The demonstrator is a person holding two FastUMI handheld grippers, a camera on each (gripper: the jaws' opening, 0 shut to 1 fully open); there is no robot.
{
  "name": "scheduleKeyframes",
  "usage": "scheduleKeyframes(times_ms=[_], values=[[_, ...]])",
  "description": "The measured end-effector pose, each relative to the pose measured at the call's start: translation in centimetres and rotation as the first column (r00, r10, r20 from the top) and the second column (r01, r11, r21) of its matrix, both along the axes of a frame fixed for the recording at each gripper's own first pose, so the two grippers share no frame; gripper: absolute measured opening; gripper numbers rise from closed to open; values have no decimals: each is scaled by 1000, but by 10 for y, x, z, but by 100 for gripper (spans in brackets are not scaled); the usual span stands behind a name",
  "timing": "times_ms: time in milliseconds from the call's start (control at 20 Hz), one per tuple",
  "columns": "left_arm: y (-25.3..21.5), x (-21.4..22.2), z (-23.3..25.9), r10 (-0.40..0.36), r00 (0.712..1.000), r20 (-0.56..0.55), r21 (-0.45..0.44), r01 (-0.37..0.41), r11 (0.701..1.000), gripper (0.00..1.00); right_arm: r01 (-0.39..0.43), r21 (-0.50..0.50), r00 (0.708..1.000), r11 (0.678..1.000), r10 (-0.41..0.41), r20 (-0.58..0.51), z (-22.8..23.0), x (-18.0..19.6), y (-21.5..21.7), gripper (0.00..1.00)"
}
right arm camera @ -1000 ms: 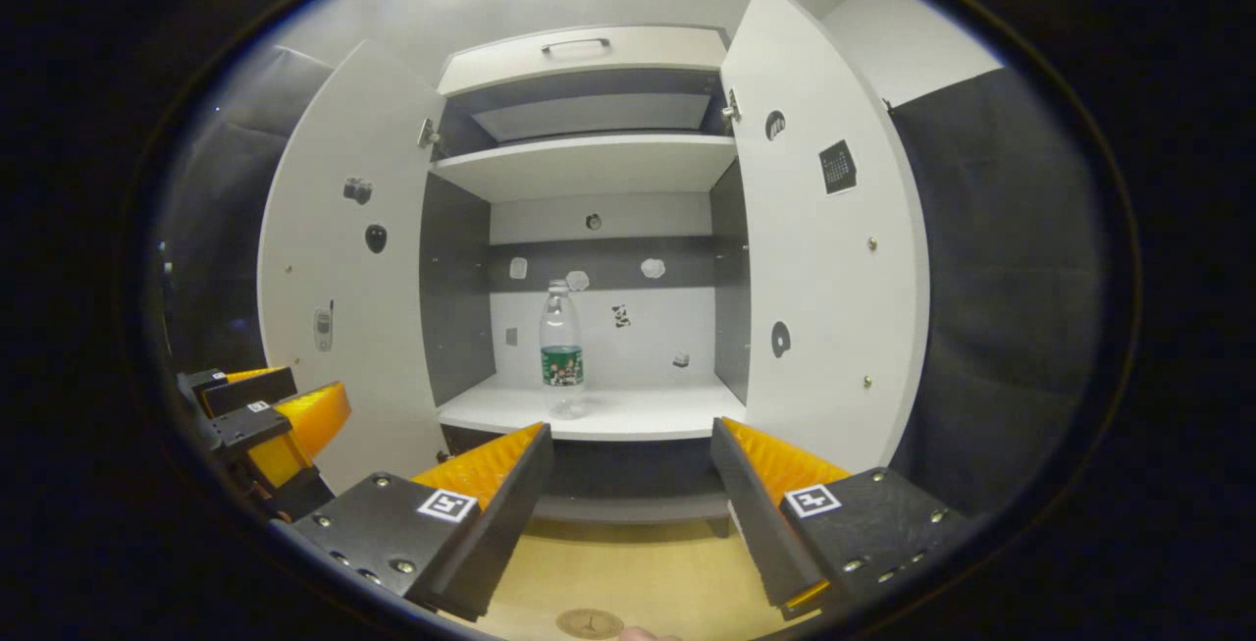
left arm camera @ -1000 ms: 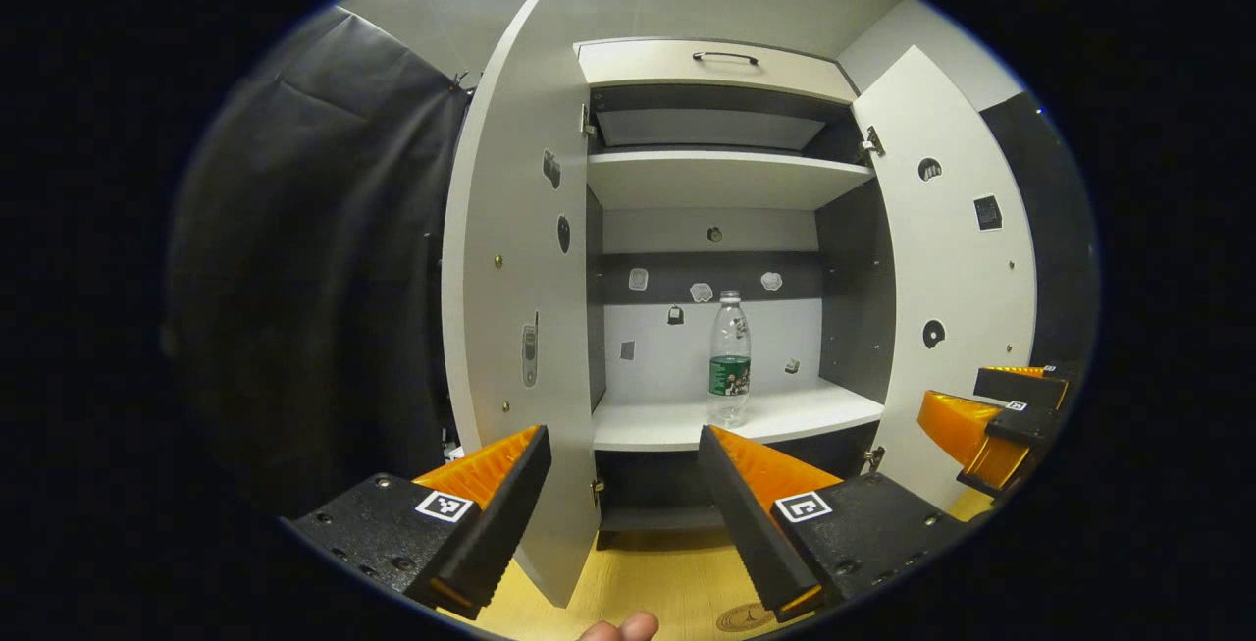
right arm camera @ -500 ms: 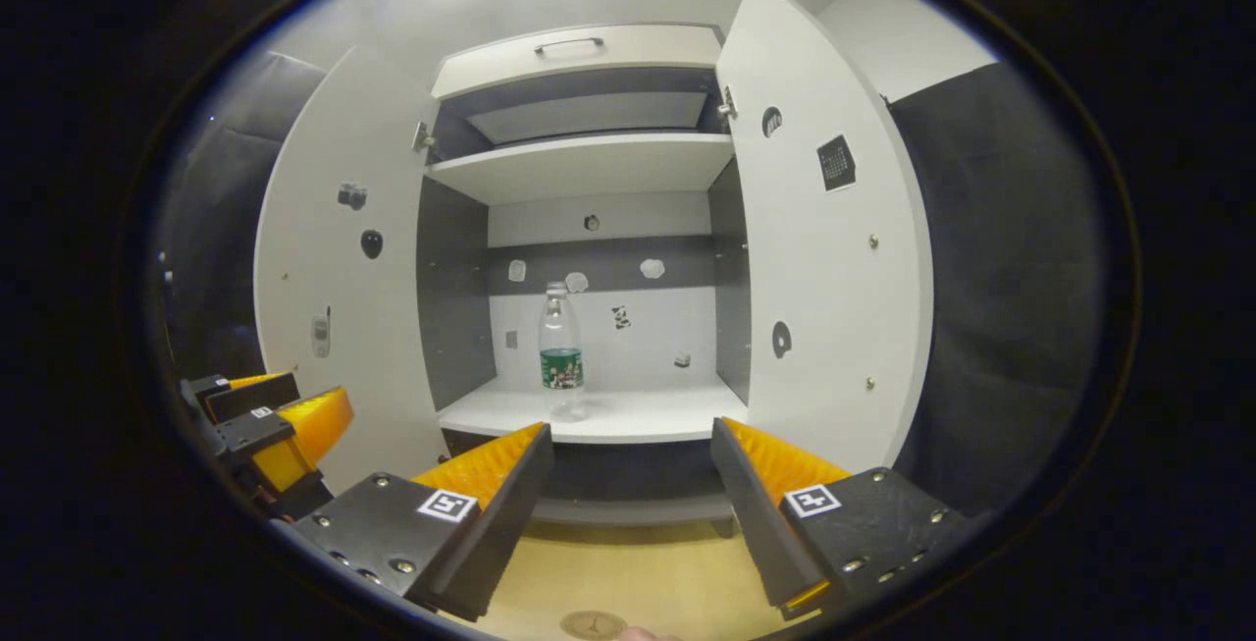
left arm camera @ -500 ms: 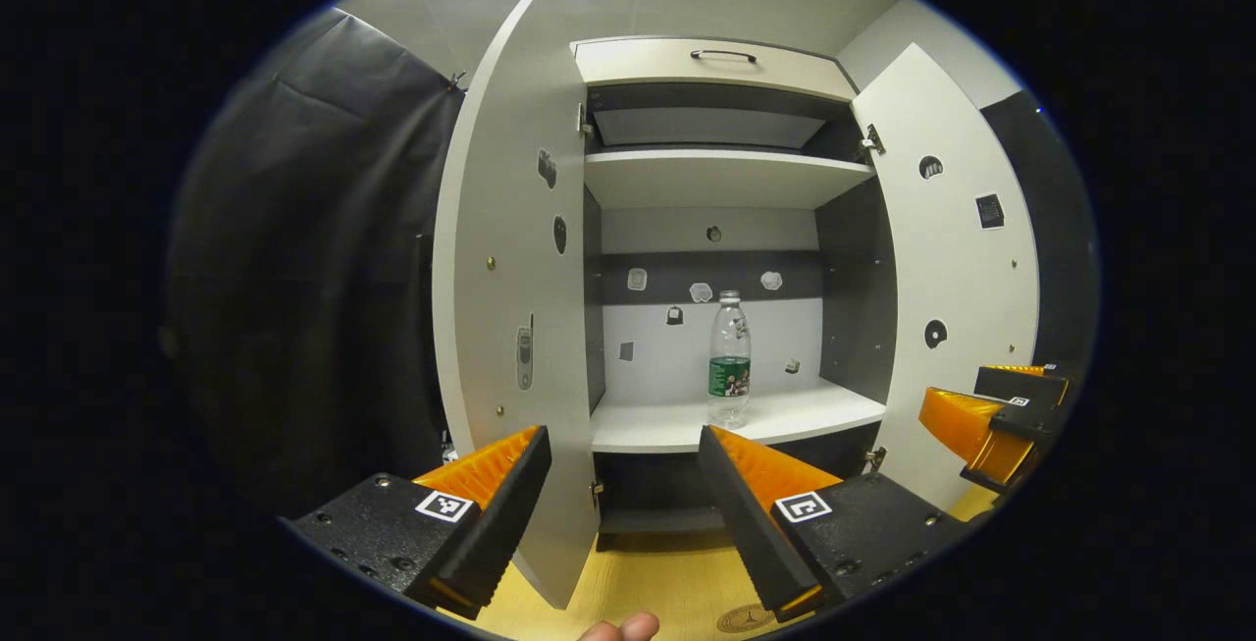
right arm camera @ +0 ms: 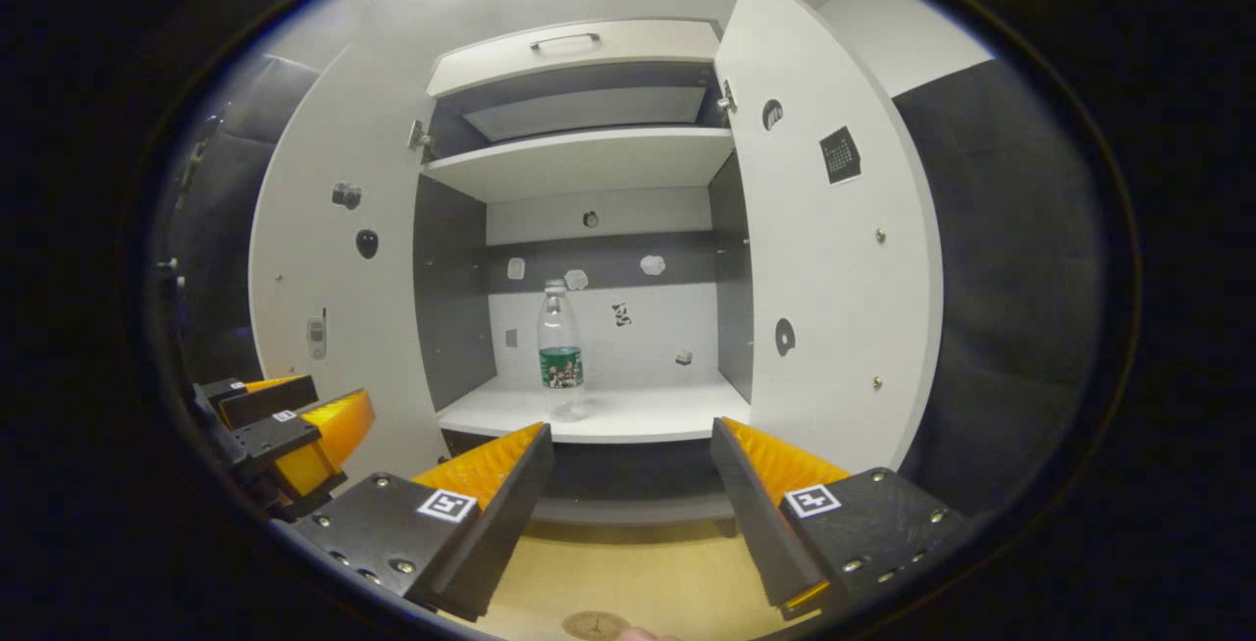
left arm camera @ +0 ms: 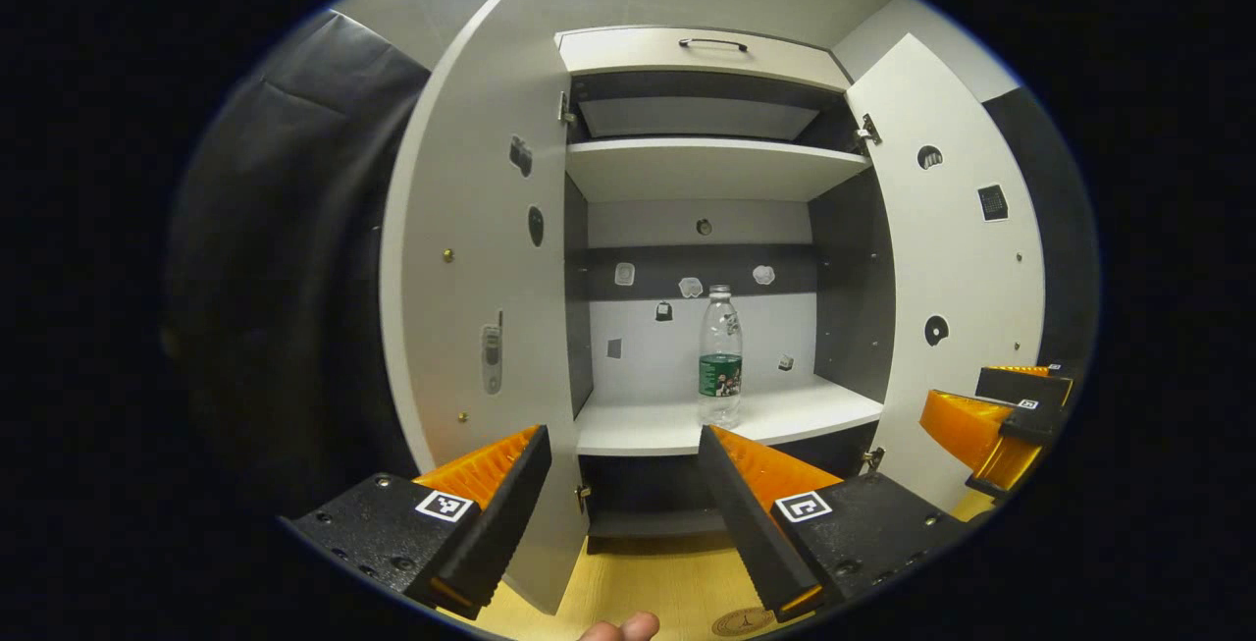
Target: Grasp the bottle in the cabinet with the left hand and place it on the coaster, then close the right door with the right hand and the left door with the left hand.
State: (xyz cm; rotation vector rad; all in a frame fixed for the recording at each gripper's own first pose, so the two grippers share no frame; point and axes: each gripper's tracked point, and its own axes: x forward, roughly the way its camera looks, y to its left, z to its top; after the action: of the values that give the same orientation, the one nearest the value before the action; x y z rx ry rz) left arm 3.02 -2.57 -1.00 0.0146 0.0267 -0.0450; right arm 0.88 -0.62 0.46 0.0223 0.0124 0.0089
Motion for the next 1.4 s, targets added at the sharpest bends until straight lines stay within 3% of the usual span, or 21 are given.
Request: scheduleKeyframes(times_ms=[700, 1400], values=[[-85, 137, -13, -139, 989, -42, -39, 138, 990, 96, 84, -11, 996, 996, -84, -35, -3, -2, -31, 97], [-120, 253, -29, -153, 986, -66, -38, 151, 988, 96, 158, -43, 984, 986, -161, -80, -9, 12, -58, 97]])
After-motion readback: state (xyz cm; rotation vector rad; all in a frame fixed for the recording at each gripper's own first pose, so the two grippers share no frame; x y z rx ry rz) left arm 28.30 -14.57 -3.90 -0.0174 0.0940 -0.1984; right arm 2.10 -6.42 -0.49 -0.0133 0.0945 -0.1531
